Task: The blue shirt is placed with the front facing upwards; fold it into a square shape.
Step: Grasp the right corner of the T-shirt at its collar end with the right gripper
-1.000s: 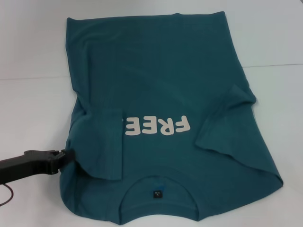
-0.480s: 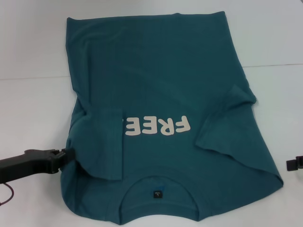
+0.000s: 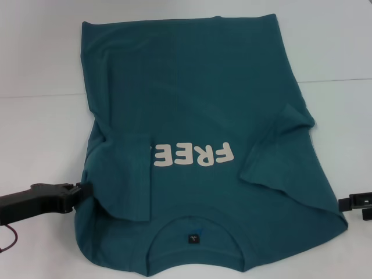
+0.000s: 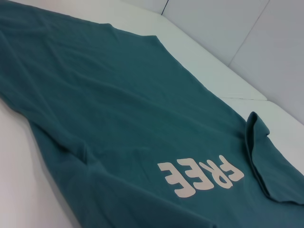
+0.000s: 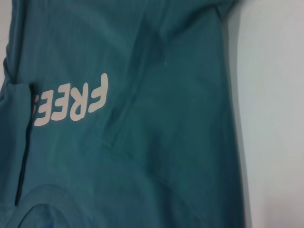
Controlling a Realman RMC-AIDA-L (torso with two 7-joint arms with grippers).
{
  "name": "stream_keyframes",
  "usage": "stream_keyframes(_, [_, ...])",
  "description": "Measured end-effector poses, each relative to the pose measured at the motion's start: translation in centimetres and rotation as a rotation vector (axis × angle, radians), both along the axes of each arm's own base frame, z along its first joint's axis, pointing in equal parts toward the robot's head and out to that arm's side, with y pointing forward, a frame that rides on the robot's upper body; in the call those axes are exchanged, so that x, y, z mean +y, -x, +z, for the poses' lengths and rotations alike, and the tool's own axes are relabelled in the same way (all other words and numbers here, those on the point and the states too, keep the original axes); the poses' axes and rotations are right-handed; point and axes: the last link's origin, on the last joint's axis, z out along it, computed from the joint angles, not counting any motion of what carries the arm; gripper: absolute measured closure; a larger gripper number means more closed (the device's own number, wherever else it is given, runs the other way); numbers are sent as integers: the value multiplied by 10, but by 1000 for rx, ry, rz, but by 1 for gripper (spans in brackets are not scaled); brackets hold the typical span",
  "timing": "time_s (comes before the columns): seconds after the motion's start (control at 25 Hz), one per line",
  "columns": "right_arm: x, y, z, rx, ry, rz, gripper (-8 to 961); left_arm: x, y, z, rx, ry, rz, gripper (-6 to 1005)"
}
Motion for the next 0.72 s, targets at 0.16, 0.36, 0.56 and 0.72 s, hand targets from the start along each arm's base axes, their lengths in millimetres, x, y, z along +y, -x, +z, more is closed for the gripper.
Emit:
stream_keyframes(0.16, [2,-1,-6,-4,9,2,36,0,0,0,-1,1,1,982])
stream_keyframes(0.36, [3,0,-14,5,21,7,37,0,0,0,-1,1,1,982])
stream_keyframes(0.56, [3,0,-18,12,24,7,38,0,0,0,-1,1,0,982])
stream_keyframes(0.72, [4,1,-22,20,31,7,39,0,0,0,-1,1,0,983])
